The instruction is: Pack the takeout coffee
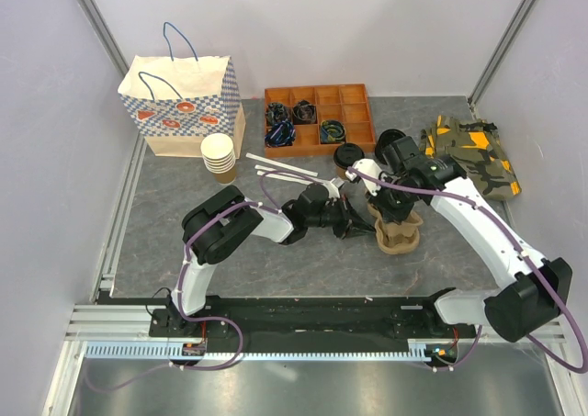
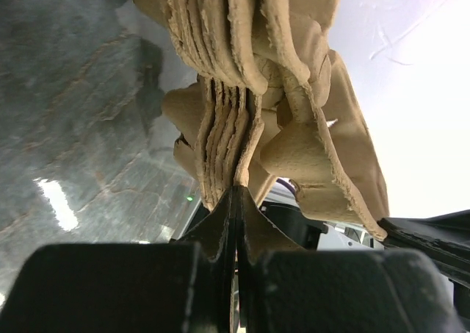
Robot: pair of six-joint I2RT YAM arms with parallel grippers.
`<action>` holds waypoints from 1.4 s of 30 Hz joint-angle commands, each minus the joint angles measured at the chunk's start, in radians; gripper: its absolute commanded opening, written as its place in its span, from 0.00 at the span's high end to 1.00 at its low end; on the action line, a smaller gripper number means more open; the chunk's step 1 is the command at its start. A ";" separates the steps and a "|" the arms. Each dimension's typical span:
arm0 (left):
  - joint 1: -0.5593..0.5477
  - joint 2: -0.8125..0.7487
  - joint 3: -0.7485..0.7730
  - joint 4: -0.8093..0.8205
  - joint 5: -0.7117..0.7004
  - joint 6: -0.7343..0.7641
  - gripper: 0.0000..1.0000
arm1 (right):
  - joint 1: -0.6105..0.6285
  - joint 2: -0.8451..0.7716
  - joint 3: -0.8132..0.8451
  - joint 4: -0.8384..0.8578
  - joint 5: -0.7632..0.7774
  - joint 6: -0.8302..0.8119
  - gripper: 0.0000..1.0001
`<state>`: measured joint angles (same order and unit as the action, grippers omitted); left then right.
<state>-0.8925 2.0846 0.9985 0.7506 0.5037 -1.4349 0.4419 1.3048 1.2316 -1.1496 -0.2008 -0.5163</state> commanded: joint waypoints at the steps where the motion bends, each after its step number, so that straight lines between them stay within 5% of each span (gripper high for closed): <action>1: 0.004 0.015 0.026 -0.045 -0.030 0.027 0.98 | 0.003 -0.058 0.069 -0.033 -0.005 0.015 1.00; 12: 0.006 -0.014 0.026 0.038 0.005 0.037 0.96 | 0.001 -0.062 0.006 -0.007 -0.003 0.004 1.00; 15: 0.010 -0.044 0.014 0.065 0.018 0.015 0.75 | 0.003 -0.059 -0.010 0.007 -0.011 -0.001 1.00; 19: 0.021 -0.077 -0.012 0.079 0.022 -0.012 0.63 | 0.001 -0.065 -0.029 0.008 0.000 -0.014 1.00; 23: 0.032 -0.098 -0.026 0.093 0.018 -0.030 0.61 | 0.001 -0.072 -0.044 0.013 -0.005 -0.014 1.00; 30: 0.047 -0.101 -0.015 0.099 0.033 -0.041 0.78 | 0.003 -0.076 -0.047 0.021 -0.008 -0.008 1.00; 36: 0.037 -0.066 0.035 0.093 0.036 -0.041 0.78 | 0.003 -0.079 -0.044 0.024 -0.017 -0.002 1.00; 42: 0.023 -0.044 0.078 0.009 0.022 -0.013 0.66 | 0.003 -0.076 -0.029 0.024 -0.023 0.005 1.00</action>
<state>-0.8589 2.0338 1.0317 0.7906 0.5293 -1.4578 0.4423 1.2514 1.1851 -1.1469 -0.1982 -0.5194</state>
